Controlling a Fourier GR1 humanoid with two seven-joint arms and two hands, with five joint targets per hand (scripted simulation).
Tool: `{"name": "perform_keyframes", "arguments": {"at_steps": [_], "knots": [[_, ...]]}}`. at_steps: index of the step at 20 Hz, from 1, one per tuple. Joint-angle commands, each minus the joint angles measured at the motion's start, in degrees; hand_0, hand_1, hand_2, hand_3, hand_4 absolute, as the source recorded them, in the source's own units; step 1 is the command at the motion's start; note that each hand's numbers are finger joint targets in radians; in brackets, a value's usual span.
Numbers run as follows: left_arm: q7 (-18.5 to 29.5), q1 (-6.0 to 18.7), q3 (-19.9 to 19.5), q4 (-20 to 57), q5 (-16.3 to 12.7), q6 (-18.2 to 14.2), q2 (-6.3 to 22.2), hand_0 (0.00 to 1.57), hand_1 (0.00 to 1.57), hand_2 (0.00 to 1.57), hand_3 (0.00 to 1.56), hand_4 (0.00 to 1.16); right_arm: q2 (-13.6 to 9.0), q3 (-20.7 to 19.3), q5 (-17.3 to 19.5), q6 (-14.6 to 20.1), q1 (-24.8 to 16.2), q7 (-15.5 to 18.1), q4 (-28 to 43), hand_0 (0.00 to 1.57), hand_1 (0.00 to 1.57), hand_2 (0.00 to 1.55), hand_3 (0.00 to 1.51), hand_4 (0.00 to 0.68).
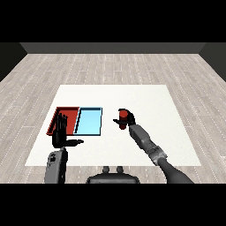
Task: Pick the red can and put it in the red box
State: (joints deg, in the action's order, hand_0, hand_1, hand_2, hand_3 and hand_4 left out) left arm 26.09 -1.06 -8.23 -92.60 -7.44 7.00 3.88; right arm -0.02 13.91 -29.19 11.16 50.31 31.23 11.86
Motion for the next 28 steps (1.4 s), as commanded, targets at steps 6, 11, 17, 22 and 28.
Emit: {"name": "perform_keyframes", "arguments": {"at_steps": [6, 11, 17, 22, 28], "knots": [[1.0, -3.4, 1.7, -3.4, 1.4, -0.8, -1.5, 0.00, 0.00, 0.00, 0.00, 0.00, 0.0, 3.6, 1.8, 8.2, 2.5, -6.2, -4.5, 1.48, 1.48, 1.46, 1.41, 0.534], [-0.4, -2.5, -1.0, -2.8, -1.2, 0.8, 0.9, 0.00, 0.00, 0.00, 0.00, 0.00, 0.0, 9.3, -0.2, 10.5, -2.4, -5.4, 2.2, 1.51, 1.51, 1.47, 1.40, 0.526], [1.1, -0.4, 1.0, 0.4, 0.0, 1.0, -0.5, 0.00, 0.00, 0.00, 0.00, 0.00, -1.6, 5.8, 1.5, 9.1, 0.8, -1.8, 3.3, 1.49, 1.49, 1.45, 1.39, 0.558], [-2.7, -3.9, 3.5, -5.6, 1.4, 0.5, -0.8, 0.00, 0.00, 0.00, 0.00, 0.00, -1.6, 5.5, 3.4, 9.5, -2.3, -1.7, 10.3, 1.54, 1.54, 1.46, 1.39, 0.577], [-2.5, -5.2, 8.5, -8.0, 6.8, -1.8, -3.0, 0.00, 0.00, 0.00, 0.00, 0.00, -10.1, 9.1, 6.5, 10.0, -10.0, -8.3, 29.4, 1.52, 1.52, 1.46, 1.38, 0.557]]}}
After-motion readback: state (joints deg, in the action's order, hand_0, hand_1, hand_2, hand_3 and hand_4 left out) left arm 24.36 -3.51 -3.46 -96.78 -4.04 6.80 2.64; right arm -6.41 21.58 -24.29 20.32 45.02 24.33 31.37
